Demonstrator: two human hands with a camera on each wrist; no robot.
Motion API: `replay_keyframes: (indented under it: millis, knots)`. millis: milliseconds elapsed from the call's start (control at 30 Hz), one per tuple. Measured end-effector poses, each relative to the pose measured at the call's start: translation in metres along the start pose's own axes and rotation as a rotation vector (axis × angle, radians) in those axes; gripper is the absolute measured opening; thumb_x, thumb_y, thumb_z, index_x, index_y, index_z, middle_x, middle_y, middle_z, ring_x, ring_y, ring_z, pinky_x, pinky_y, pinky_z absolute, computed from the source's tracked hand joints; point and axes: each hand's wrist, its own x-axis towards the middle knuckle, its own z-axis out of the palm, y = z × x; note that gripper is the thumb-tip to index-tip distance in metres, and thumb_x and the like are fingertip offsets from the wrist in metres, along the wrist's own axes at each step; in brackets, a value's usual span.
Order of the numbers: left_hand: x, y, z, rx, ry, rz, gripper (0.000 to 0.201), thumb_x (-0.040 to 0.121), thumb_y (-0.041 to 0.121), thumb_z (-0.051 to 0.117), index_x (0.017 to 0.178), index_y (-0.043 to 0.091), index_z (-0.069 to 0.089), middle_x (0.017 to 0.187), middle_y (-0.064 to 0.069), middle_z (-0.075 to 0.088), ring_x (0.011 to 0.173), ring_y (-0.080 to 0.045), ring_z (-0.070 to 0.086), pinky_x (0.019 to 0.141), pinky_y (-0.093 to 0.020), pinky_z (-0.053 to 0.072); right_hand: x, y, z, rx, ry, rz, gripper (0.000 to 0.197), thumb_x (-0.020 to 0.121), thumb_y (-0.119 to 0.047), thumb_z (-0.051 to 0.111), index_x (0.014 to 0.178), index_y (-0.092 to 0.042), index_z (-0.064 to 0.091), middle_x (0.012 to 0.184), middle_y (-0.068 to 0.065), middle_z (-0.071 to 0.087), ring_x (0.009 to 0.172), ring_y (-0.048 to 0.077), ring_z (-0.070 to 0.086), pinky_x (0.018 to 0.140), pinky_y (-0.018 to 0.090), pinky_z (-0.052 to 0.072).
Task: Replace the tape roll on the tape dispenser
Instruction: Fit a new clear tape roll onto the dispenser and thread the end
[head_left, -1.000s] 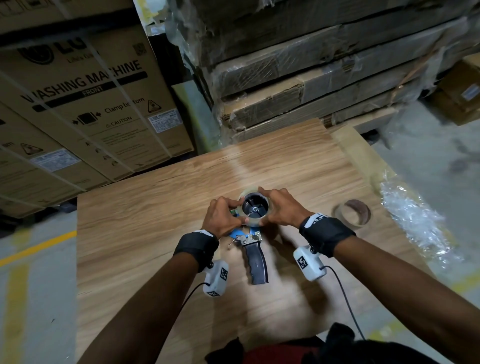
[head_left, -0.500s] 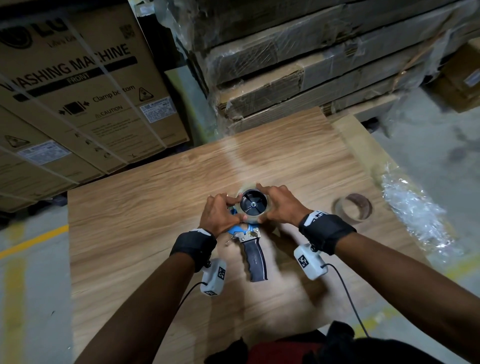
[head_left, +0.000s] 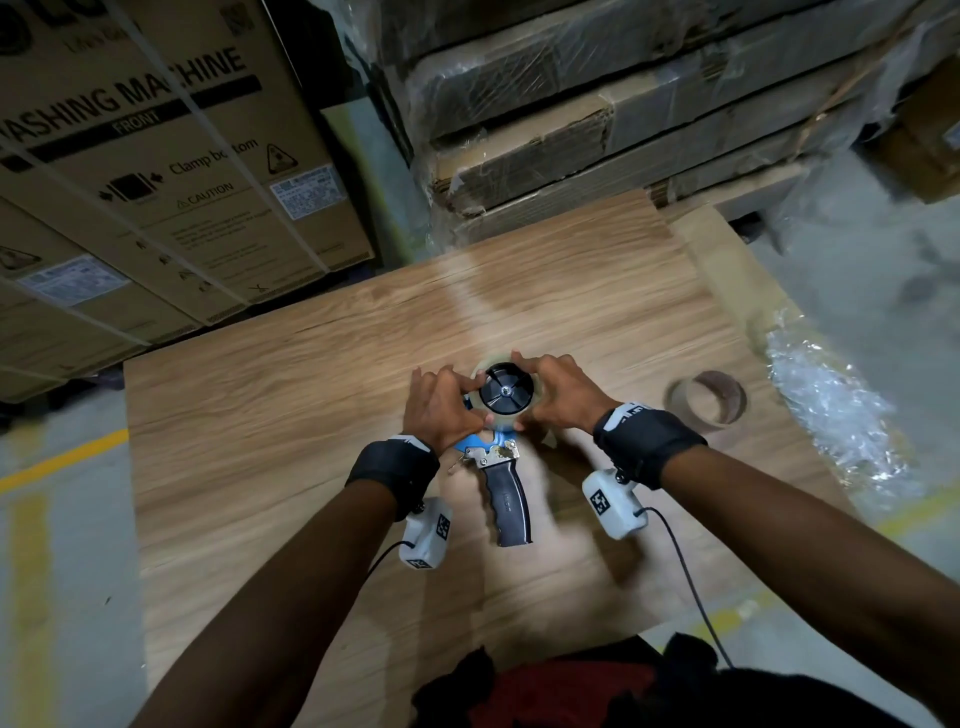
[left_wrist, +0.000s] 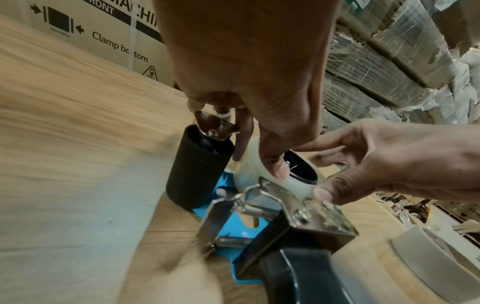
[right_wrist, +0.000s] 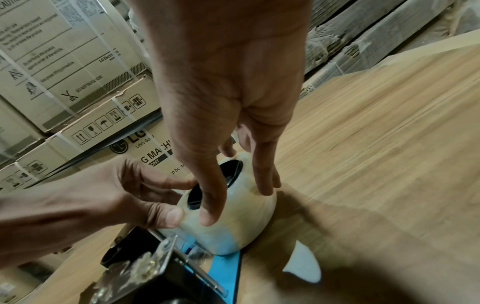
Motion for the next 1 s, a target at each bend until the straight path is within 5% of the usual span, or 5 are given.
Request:
replay_keyframes:
  millis: [333,567,667,767,1000]
  knots:
    - [-0.023,0.005,0.001,0.158,0.056,0.081,0.064,0.083,0.045,0.069,0.143,0.029,0.052,0.141,-0.011,0.058,0.143,-0.028,0.036,0.123,-0.049,0.011,-0.029,-0.001,-0.001,0.154,0.000,0.015,0.105,0.076,-0.021,0.091,0.161,-0.028,0.030,0.157,0.007,0.048,0.142,0.028,0.048,0.115,0.024,0.033]
    - [-0.054,-0.012,-0.011,0.157,0.346,0.201,0.041,0.065,0.036,0.059,0.100,0.025,0.077,0.079,0.006,0.073,0.097,-0.030,0.059,0.082,-0.039,0.050,-0.060,-0.004,0.024,0.313,0.085,0.134,0.099,0.083,-0.012,0.081,0.161,-0.023,0.021,0.129,0.008,0.064,0.116,0.026,0.062,0.095,0.037,0.052]
    - [-0.057,-0.021,-0.010,0.178,0.336,0.203,0.022,0.068,0.037,0.073,0.085,0.024,0.079,0.099,-0.003,0.062,0.099,-0.030,0.051,0.078,-0.041,0.051,-0.074,-0.012,0.040,0.421,0.059,0.145,0.082,0.076,-0.013,0.074,0.145,-0.021,0.032,0.118,0.008,0.069,0.102,0.027,0.067,0.092,0.048,0.058]
    - [-0.055,-0.021,-0.008,0.198,0.206,0.156,0.028,0.076,0.047,0.075,0.097,0.029,0.079,0.122,-0.008,0.052,0.115,-0.033,0.042,0.093,-0.042,0.048,-0.081,-0.018,0.052,0.482,-0.022,0.196,0.081,0.061,-0.023,0.066,0.138,-0.020,0.040,0.093,0.002,0.063,0.084,0.019,0.061,0.074,0.038,0.055]
    - [-0.037,-0.001,-0.004,0.231,-0.062,0.017,0.061,0.077,0.065,0.069,0.121,0.023,0.069,0.139,-0.014,0.039,0.135,-0.039,0.028,0.109,-0.046,0.038,-0.084,-0.023,0.078,0.488,0.025,0.292,0.065,0.044,-0.032,0.090,0.105,-0.021,0.070,0.098,0.001,0.076,0.085,0.017,0.069,0.075,0.034,0.060]
